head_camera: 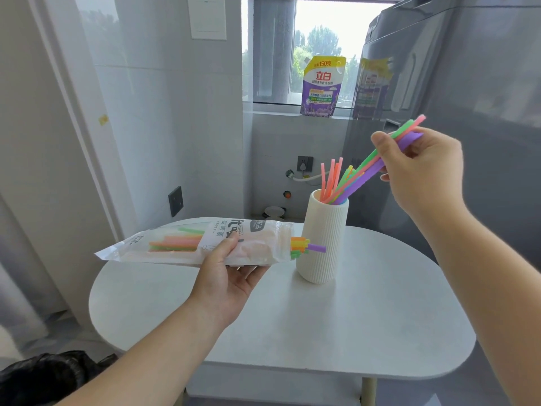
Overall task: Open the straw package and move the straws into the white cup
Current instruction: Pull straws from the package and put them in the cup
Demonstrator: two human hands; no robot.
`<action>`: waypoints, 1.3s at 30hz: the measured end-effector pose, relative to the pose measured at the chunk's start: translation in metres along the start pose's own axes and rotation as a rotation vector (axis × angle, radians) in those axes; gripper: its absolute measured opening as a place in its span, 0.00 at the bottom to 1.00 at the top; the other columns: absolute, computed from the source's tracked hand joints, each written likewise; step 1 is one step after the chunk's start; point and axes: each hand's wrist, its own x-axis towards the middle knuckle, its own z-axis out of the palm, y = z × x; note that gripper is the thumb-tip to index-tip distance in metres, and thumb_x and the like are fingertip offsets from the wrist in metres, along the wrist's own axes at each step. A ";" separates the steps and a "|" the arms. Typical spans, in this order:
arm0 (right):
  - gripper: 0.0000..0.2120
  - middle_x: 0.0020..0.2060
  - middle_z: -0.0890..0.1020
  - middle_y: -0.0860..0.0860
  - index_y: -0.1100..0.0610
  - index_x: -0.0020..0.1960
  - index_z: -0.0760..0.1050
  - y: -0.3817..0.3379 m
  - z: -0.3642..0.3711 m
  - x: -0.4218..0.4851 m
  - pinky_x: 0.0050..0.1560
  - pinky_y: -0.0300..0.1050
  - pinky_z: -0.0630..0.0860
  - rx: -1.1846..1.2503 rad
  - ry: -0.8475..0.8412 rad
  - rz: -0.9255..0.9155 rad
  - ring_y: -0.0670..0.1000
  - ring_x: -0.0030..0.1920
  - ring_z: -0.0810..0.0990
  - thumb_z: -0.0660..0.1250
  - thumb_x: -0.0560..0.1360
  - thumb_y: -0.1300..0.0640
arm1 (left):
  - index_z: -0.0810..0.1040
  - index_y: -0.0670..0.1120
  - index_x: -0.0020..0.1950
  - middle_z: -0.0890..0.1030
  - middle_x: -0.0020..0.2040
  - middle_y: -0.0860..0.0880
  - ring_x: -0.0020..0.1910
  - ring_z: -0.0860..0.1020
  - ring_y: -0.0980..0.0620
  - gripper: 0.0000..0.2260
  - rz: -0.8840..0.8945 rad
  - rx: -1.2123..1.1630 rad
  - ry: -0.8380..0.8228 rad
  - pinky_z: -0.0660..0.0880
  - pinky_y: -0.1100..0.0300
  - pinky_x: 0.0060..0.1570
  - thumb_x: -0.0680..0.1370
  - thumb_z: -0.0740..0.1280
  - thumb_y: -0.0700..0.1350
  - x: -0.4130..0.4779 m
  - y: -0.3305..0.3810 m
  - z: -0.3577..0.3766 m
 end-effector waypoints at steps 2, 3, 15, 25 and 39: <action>0.16 0.36 0.85 0.56 0.57 0.38 0.81 0.001 0.007 0.009 0.45 0.59 0.82 -0.058 -0.054 0.003 0.62 0.39 0.84 0.70 0.77 0.46 | 0.80 0.47 0.62 0.87 0.55 0.42 0.49 0.86 0.44 0.12 -0.002 -0.002 -0.001 0.84 0.46 0.46 0.79 0.70 0.43 0.000 0.000 -0.001; 0.16 0.35 0.85 0.55 0.57 0.37 0.80 0.001 0.011 0.013 0.45 0.59 0.83 -0.092 -0.090 0.006 0.62 0.39 0.84 0.70 0.77 0.46 | 0.80 0.47 0.62 0.87 0.54 0.43 0.48 0.86 0.44 0.12 -0.002 -0.001 -0.002 0.84 0.46 0.46 0.79 0.70 0.43 0.001 0.000 -0.001; 0.26 0.50 0.79 0.51 0.54 0.73 0.67 0.021 0.048 0.019 0.55 0.52 0.79 -0.318 -0.292 -0.016 0.52 0.52 0.78 0.69 0.78 0.48 | 0.79 0.46 0.65 0.87 0.53 0.42 0.46 0.87 0.45 0.14 0.006 0.012 -0.018 0.84 0.45 0.46 0.79 0.70 0.43 0.001 -0.001 -0.001; 0.27 0.79 0.62 0.51 0.53 0.81 0.57 0.030 0.048 0.004 0.75 0.57 0.56 -0.593 -0.513 -0.165 0.55 0.79 0.56 0.51 0.85 0.43 | 0.80 0.46 0.62 0.87 0.50 0.43 0.43 0.87 0.46 0.11 0.004 0.032 -0.026 0.85 0.46 0.45 0.79 0.69 0.43 0.000 0.000 -0.001; 0.20 0.46 0.82 0.56 0.55 0.56 0.77 0.035 0.035 -0.111 0.37 0.47 0.78 0.183 -0.659 0.825 0.54 0.34 0.79 0.54 0.83 0.40 | 0.82 0.48 0.57 0.88 0.49 0.46 0.44 0.87 0.48 0.08 0.014 0.091 -0.119 0.85 0.52 0.44 0.79 0.69 0.44 -0.005 -0.003 0.004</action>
